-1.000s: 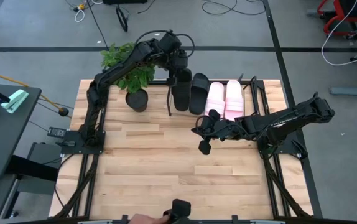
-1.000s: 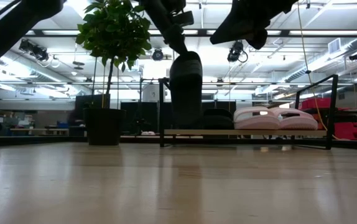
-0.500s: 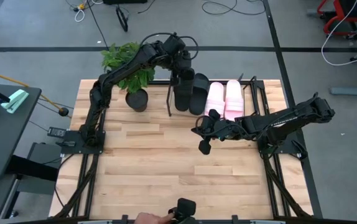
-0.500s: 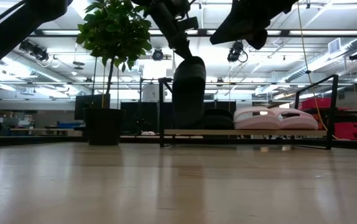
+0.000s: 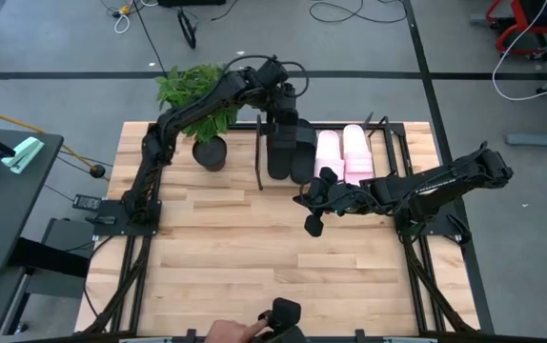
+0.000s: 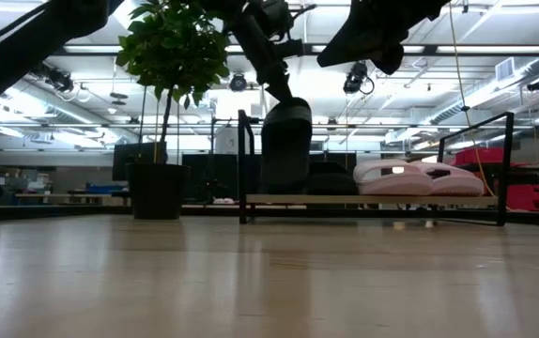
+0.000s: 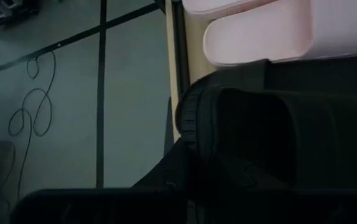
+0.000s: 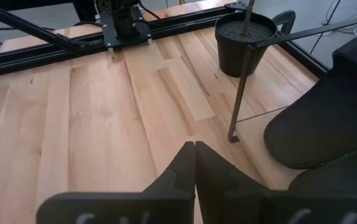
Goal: Pick and place slides into the shelf
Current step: Put the black slide on the shelf
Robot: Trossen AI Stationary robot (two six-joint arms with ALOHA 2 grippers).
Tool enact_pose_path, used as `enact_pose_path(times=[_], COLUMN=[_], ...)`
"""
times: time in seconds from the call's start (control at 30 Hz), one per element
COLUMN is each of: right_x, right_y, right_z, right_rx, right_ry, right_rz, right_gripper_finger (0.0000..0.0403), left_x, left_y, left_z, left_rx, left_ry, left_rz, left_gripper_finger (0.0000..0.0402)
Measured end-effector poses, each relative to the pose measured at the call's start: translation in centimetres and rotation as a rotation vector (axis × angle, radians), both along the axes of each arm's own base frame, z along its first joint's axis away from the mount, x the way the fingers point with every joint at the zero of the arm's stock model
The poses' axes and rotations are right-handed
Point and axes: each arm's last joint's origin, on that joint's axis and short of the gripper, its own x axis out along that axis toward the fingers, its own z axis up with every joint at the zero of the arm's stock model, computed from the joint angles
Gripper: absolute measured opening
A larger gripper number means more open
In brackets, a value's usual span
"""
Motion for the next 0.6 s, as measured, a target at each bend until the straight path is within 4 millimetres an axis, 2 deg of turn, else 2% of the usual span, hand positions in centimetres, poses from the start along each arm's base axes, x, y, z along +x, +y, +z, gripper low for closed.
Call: enact_pose_path(times=[0.17,0.6], right_x=[0.0,-0.01], right_y=[0.0,0.0], right_z=[-0.01,-0.02], right_rx=[-0.001,-0.002], right_ry=[0.001,0.003], right_rz=[0.0,0.0], right_gripper_finger=[0.0009,0.0009], left_x=[0.16,-0.32], left_y=[0.48,0.7], left_z=[-0.59,0.01], left_rx=[0.038,0.033], left_ry=[0.03,0.018], left_rz=[0.049,0.07], left_gripper_finger=[0.0051,0.0041])
